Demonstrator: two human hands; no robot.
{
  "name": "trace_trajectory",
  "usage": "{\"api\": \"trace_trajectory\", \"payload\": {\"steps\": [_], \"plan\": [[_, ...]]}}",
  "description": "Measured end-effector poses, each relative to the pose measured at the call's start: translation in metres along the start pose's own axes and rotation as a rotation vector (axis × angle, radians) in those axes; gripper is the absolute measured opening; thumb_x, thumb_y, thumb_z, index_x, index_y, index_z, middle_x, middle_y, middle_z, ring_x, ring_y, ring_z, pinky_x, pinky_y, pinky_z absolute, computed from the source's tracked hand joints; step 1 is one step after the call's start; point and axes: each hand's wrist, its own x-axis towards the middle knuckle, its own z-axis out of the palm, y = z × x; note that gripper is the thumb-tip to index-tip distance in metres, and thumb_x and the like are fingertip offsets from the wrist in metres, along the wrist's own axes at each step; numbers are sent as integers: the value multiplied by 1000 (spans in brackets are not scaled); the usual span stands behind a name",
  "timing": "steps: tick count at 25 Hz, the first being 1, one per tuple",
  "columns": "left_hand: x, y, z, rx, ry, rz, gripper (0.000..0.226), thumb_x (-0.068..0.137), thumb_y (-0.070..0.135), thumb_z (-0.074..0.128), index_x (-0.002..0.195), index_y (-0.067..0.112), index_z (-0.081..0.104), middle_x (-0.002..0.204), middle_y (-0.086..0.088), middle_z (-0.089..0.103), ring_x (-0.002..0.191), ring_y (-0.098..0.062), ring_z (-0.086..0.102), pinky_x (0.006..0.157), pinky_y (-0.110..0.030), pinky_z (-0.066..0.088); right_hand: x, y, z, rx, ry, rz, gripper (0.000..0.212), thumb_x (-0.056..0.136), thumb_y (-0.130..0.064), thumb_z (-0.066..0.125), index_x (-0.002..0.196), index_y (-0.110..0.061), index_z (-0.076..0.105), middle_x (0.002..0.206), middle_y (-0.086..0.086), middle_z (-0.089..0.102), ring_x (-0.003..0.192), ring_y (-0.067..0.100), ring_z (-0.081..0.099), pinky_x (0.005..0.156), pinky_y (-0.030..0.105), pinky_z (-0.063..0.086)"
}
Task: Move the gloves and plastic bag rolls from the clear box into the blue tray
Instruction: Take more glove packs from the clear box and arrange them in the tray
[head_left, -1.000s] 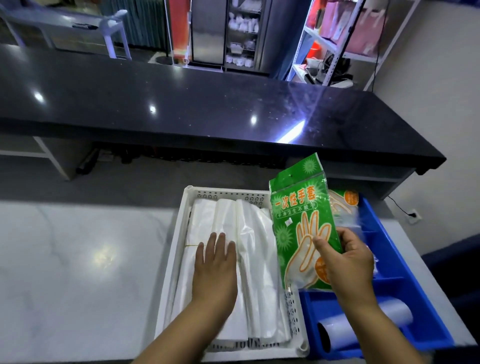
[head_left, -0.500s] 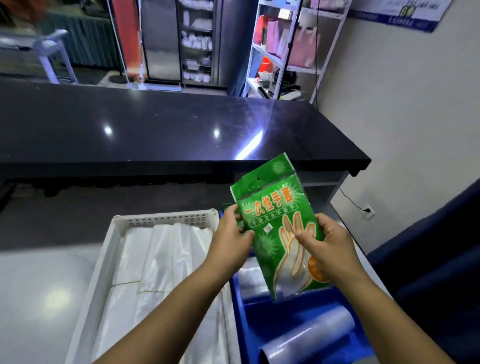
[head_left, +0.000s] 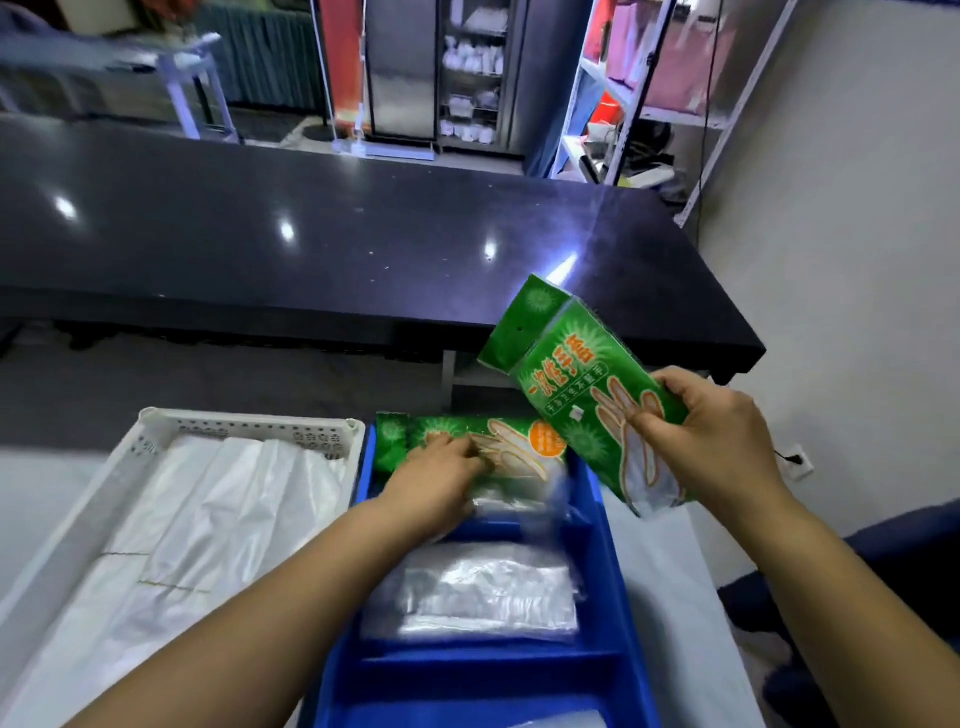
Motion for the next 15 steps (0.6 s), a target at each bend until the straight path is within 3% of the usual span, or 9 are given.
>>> {"api": "trace_trajectory", "payload": {"steps": [4,8,10,11,13,15], "plan": [[12,8,0,-107,-164,-204,39,77,22,66,113,17,53,114,-9,57,100,-31,57,75,-37,47,13,20,4,84,-56,-41,14,73,-22,70,84,-26,63,69,0,70,66,26,64,58,39,52],[15,12,-1,-61,-269,-256,19,81,15,56,98,17,64,102,-9,67,92,-31,61,69,-35,47,27,21,10,99,-119,-107,13,73,-22,71,85,-24,65,71,0,71,69,25,64,61,41,53],[6,17,-8,29,-161,-254,15,80,14,55,91,15,65,96,-10,69,89,-31,62,64,-32,41,36,15,16,134,-175,-161,14,74,-22,72,86,-24,66,74,0,71,71,25,65,64,41,53],[0,19,-12,102,-14,-213,12,75,13,60,86,15,65,89,-8,69,85,-29,62,60,-29,38,40,10,19,152,-204,-188,14,73,-22,72,86,-24,67,74,0,72,71,24,65,64,41,53],[-20,28,-16,208,190,-107,17,52,12,73,65,15,63,63,-2,66,62,-23,61,47,-24,36,46,-1,27,152,-240,-242,17,73,-25,73,89,-26,67,75,-2,72,71,24,65,64,39,52],[-45,39,-8,146,305,18,13,50,12,68,57,18,59,52,1,60,51,-21,56,42,-23,37,51,-10,40,131,-281,-293,20,73,-29,73,92,-28,67,76,-3,72,72,21,64,64,36,52]]}}
